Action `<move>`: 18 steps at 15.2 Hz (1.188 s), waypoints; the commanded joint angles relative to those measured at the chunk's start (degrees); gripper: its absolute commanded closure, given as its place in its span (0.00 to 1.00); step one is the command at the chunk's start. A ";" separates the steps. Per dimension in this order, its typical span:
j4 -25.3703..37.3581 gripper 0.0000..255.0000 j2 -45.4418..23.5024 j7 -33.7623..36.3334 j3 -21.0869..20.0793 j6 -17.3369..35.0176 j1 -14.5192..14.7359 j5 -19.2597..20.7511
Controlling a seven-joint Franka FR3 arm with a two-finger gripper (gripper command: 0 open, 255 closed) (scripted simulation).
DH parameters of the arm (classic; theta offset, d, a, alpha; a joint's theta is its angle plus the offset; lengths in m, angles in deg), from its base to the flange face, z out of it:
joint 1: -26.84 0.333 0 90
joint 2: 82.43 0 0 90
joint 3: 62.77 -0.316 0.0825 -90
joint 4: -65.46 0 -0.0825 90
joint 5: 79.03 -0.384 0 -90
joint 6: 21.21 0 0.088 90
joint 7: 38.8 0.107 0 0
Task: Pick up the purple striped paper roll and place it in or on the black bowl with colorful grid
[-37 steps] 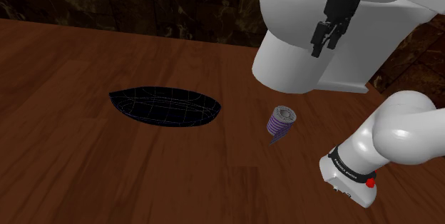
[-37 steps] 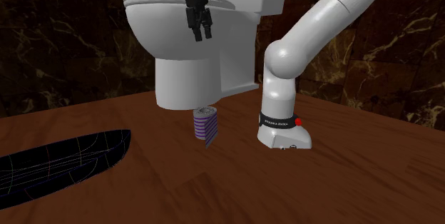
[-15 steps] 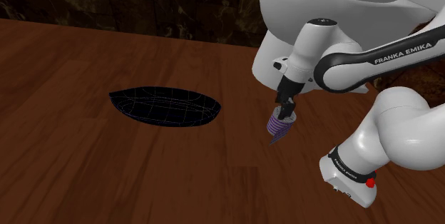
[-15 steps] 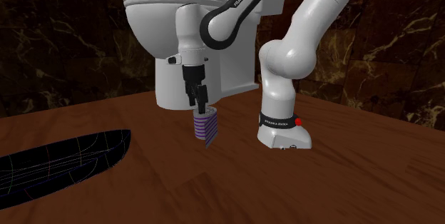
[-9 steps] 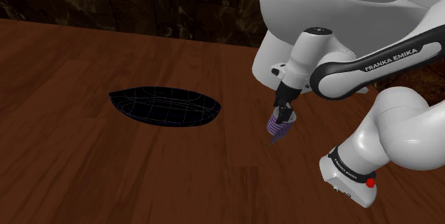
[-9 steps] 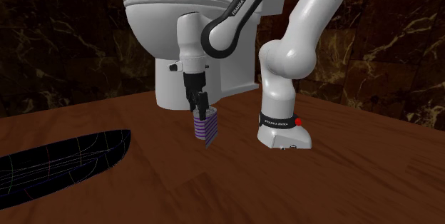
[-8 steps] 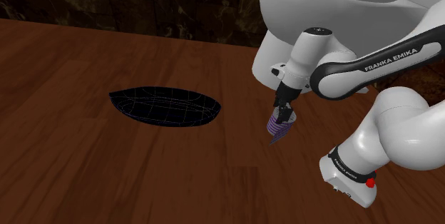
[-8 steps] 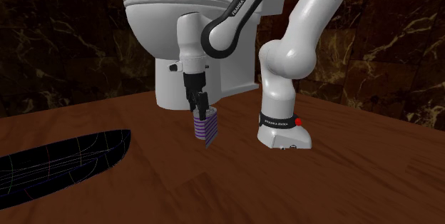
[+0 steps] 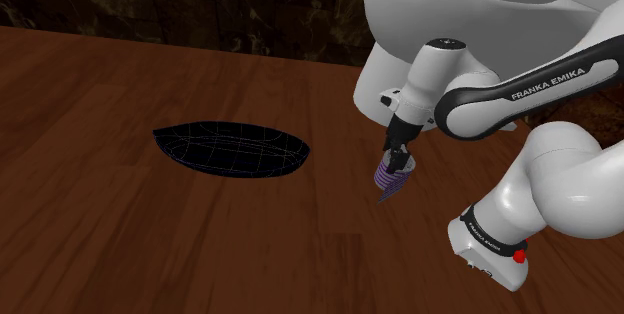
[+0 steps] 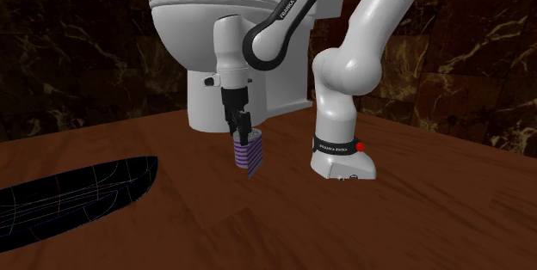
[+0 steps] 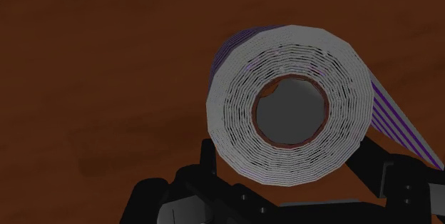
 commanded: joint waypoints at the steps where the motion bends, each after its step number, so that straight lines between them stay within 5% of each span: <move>1: -0.03 1.00 -0.01 -0.01 0.00 -0.02 0.00 0.00; 6: -0.02 1.00 -0.03 0.01 0.00 0.00 0.01 -0.01; 18: 4.28 1.00 10.61 0.26 -1.61 -14.90 -0.13 -0.95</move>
